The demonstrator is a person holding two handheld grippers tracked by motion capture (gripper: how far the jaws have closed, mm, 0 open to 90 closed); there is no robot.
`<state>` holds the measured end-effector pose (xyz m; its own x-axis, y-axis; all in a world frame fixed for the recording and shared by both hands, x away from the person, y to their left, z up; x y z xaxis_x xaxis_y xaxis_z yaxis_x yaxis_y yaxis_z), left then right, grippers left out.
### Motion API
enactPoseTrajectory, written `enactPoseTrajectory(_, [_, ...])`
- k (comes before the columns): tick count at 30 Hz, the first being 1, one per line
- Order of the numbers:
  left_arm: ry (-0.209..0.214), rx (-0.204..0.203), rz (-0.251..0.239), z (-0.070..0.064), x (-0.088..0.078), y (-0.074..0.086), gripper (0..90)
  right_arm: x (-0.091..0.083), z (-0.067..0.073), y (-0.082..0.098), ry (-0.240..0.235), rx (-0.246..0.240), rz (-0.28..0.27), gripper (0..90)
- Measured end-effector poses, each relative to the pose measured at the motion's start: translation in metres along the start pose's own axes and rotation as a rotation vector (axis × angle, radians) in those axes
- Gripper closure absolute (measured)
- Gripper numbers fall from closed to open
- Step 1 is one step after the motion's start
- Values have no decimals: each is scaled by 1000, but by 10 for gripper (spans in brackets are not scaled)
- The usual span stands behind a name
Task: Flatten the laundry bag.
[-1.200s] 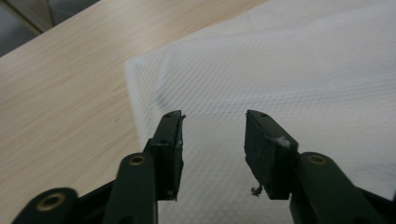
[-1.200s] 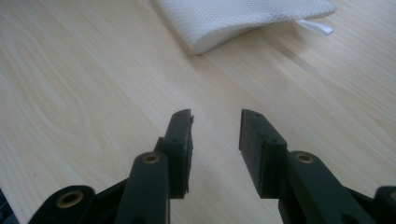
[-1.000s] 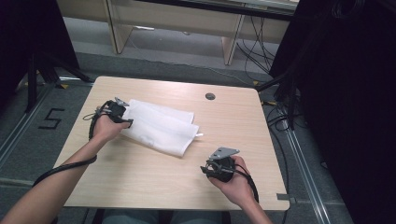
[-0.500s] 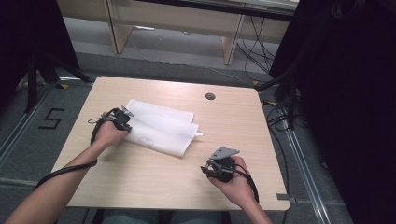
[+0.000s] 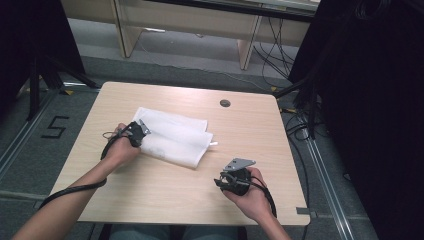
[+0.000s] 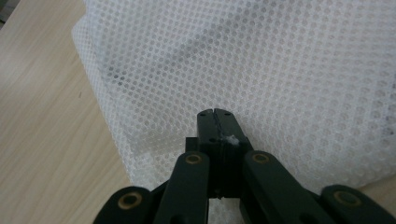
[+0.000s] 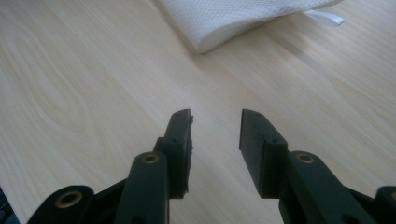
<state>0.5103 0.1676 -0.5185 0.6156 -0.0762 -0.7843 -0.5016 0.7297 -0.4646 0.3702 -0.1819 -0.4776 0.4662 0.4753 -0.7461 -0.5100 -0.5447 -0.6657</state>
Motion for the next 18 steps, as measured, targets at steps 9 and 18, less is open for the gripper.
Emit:
enactPoseTrajectory(9, [4, 105, -43, -14, -13, 14, 898, 1, 1, -6, -14, 4, -13, 626])
enactPoseTrajectory(18, [48, 128, -75, -20, -27, 33, 898, 13, -10, -45, -8, -10, -26, 575])
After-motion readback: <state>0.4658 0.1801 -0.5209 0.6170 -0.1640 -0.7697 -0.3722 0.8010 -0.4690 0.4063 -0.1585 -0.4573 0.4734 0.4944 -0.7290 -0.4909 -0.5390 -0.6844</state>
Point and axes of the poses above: each handheld gripper's, and its own axes: x roughly forward along the jaws, y roughly out of its underside, z roughly to its left, the point moved 2 cm from there along x, roughly forward along the jaws, and after that the axes turned 1 degree about -y, right-handed, at the moved point
